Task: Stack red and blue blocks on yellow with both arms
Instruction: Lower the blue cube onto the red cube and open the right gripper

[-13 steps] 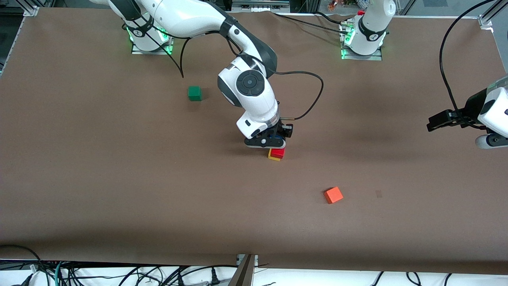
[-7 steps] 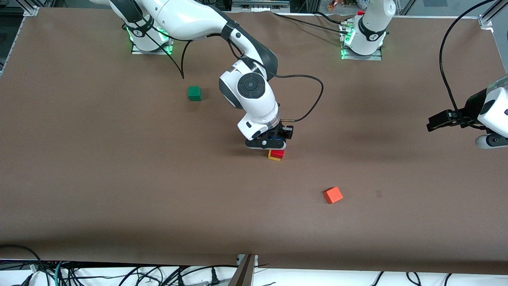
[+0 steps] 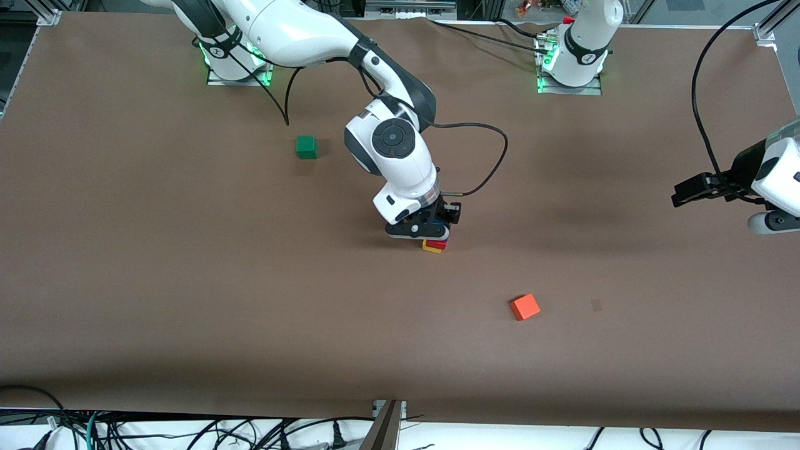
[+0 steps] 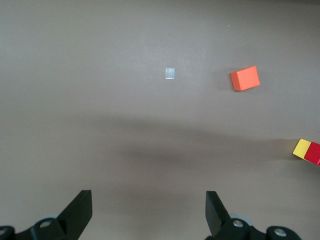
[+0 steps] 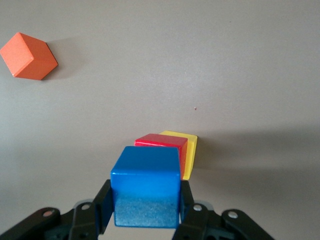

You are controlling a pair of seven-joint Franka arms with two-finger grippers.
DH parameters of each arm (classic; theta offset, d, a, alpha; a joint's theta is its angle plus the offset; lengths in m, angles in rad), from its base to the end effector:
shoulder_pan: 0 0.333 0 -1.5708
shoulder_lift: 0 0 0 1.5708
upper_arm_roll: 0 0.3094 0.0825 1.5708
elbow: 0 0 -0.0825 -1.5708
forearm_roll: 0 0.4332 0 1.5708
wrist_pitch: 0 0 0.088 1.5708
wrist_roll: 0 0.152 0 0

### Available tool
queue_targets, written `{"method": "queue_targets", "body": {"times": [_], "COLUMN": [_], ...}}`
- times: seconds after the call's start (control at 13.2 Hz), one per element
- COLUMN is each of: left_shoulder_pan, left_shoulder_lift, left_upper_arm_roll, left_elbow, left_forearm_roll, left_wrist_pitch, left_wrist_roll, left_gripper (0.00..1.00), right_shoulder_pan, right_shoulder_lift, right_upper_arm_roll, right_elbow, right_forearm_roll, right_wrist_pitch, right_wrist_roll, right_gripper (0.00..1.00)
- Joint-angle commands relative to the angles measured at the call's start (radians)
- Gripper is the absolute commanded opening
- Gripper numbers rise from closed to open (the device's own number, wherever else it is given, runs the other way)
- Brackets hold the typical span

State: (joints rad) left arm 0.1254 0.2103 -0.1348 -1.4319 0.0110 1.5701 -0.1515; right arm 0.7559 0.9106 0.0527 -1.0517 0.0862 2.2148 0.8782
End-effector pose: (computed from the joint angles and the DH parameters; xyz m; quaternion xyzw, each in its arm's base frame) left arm 0.6598 0.0025 0.5129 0.9968 0.0717 -0.0357 0.0057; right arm 0.5927 0.6097 0.2445 -0.9880 0.0684 -0.0415 0.1320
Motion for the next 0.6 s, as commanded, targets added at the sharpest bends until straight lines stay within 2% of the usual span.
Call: {"method": "queue_targets", "body": {"times": [0.0,0.15,0.23,0.3,0.53], "left_shoulder_pan": [0.0,0.0,0.002,0.0,-0.001], "left_shoulder_lift": [0.018,0.018,0.018,0.018,0.018], "left_upper_arm_roll": [-0.005,-0.005,-0.006,-0.005,-0.005], "left_elbow": [0.036,0.036,0.036,0.036,0.036], "left_forearm_roll": [0.012,0.012,0.012,0.012,0.012], "left_wrist_pitch": [-0.015,-0.015,-0.015,-0.015,-0.015], "left_wrist_roll": [0.01,0.01,0.01,0.01,0.009], "left_gripper": [1.0,1.0,1.0,1.0,1.0], "right_shoulder_pan": [0.008,0.008,0.008,0.008,0.003], "right_shoulder_lift": [0.024,0.024,0.024,0.024,0.021], "right_upper_arm_roll": [-0.007,-0.01,-0.013,-0.013,-0.016], "right_elbow": [0.044,0.045,0.044,0.044,0.045], "right_forearm_roll": [0.004,0.0,-0.005,-0.005,-0.005], "right_wrist_pitch": [0.0,0.0,0.0,0.0,0.0], "right_wrist_roll": [0.008,0.008,0.008,0.005,-0.001], "right_gripper": [0.41,0.61,0.78,1.0,1.0]}}
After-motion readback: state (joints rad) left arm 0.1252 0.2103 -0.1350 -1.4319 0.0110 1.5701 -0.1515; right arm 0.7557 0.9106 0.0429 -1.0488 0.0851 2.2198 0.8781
